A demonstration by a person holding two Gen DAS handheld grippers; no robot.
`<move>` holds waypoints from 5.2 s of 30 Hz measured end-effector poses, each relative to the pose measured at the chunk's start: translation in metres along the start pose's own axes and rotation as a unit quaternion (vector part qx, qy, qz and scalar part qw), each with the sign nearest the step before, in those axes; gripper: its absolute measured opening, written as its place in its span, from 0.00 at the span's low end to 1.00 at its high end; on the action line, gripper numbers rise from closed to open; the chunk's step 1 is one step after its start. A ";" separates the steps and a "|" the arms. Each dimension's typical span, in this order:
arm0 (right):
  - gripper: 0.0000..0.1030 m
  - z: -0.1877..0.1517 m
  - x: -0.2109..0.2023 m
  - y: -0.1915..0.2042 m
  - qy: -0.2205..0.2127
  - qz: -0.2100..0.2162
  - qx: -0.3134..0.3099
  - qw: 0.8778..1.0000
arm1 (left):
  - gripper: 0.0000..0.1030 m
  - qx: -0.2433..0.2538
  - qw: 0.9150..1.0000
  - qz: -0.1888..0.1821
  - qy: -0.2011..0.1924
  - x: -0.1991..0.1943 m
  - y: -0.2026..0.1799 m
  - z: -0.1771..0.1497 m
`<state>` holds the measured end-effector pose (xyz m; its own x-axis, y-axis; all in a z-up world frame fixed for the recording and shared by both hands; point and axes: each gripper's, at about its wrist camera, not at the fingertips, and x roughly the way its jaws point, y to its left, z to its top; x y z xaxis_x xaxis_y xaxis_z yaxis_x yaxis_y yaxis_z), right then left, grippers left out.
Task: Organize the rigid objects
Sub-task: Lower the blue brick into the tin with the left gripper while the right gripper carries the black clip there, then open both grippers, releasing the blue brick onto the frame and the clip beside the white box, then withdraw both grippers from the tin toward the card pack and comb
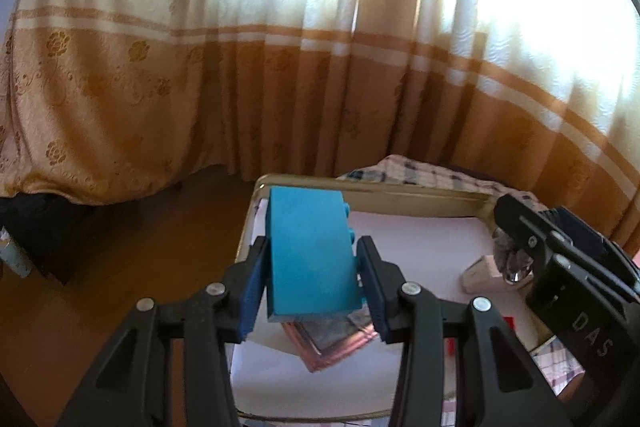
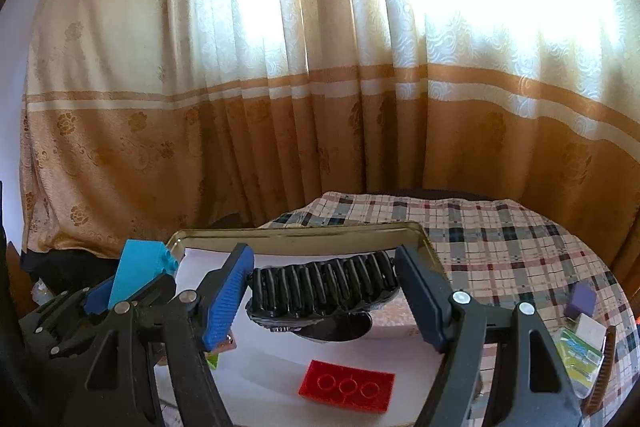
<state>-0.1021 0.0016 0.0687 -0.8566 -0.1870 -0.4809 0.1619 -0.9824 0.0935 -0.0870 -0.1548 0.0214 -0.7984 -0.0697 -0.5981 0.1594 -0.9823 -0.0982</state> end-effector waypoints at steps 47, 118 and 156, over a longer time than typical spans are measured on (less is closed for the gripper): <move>0.93 -0.050 -0.028 -0.054 -0.065 -0.126 0.041 0.989 | 1.00 0.030 0.995 0.085 -0.038 0.002 -0.019 -0.030; 0.93 -0.061 -0.085 -0.093 -0.139 -0.167 0.044 0.975 | 1.00 0.000 0.995 0.072 -0.073 -0.035 -0.033 -0.054; 0.92 -0.076 -0.145 -0.219 -0.126 -0.288 0.112 0.943 | 1.00 0.071 0.995 0.007 -0.063 -0.044 -0.116 -0.065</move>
<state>0.0238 0.2432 0.0517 -0.8648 0.4112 -0.2883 -0.4487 -0.8904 0.0759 -0.0322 -0.0263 0.0074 -0.8649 -0.0966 -0.4926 0.0948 -0.9951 0.0288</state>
